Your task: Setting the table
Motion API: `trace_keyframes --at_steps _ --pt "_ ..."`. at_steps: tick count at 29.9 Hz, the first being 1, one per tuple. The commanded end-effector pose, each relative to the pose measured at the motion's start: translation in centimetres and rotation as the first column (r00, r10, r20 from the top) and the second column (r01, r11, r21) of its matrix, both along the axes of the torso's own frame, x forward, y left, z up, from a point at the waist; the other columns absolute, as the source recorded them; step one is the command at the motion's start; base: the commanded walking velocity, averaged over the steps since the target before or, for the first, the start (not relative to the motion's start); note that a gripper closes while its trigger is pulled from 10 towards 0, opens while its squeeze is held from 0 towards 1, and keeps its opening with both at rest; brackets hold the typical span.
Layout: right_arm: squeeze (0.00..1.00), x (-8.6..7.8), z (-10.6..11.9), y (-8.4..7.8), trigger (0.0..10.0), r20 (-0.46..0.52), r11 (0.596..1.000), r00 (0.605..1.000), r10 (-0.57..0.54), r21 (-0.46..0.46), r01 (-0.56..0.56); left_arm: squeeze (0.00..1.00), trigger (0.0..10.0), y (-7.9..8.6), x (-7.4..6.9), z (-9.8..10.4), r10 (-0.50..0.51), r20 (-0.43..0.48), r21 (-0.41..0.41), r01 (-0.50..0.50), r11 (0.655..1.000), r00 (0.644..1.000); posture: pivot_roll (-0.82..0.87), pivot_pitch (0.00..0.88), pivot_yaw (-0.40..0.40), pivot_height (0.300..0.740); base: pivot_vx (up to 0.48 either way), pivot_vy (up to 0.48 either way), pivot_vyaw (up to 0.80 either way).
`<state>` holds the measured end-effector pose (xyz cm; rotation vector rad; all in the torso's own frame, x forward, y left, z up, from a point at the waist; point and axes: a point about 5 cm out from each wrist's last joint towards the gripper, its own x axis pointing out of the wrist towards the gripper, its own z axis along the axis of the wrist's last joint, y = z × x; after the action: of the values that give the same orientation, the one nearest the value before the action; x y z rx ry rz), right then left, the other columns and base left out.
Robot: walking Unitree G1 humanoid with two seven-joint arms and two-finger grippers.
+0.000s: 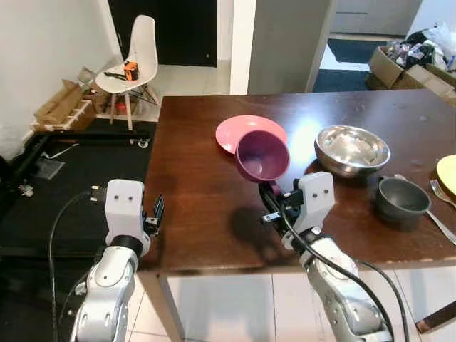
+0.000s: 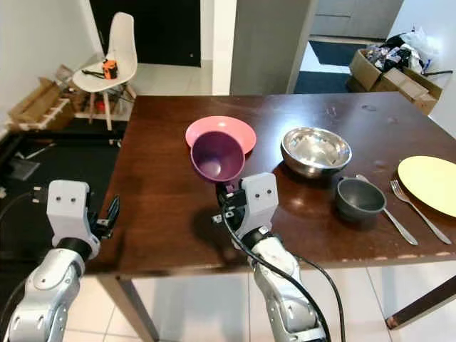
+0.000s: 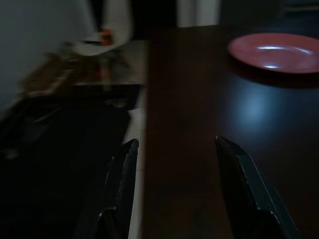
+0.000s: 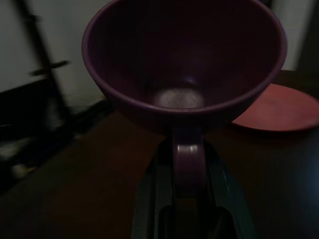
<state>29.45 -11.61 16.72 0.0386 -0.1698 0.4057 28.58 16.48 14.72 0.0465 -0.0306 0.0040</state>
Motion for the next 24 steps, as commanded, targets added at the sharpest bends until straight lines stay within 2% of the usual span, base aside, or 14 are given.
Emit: trace_keyframes --at_steps 1,13,24 --pt "0.00 0.05 -0.20 -0.32 10.0 -0.001 1.000 1.000 -0.017 -0.004 0.017 0.00 10.0 0.22 -0.20 -0.68 0.008 -0.028 -0.001 -0.008 1.000 1.000 -0.04 0.000 0.074 0.740 -0.368 0.000 0.00" --pt "0.00 0.06 -0.22 -0.51 10.0 -0.003 1.000 1.000 -0.028 -0.002 0.028 0.00 10.0 0.11 -0.13 -0.68 0.002 -0.030 -0.002 -0.002 1.000 1.000 -0.04 0.000 0.077 0.740 -0.327 0.000 0.00" --pt "0.00 0.18 -0.28 -0.58 10.0 -0.020 0.999 0.999 -0.031 0.029 0.032 0.00 10.0 0.04 -0.09 -0.76 -0.006 -0.035 0.003 0.006 1.000 0.999 -0.04 0.000 0.077 0.740 0.000 0.000 -0.07"
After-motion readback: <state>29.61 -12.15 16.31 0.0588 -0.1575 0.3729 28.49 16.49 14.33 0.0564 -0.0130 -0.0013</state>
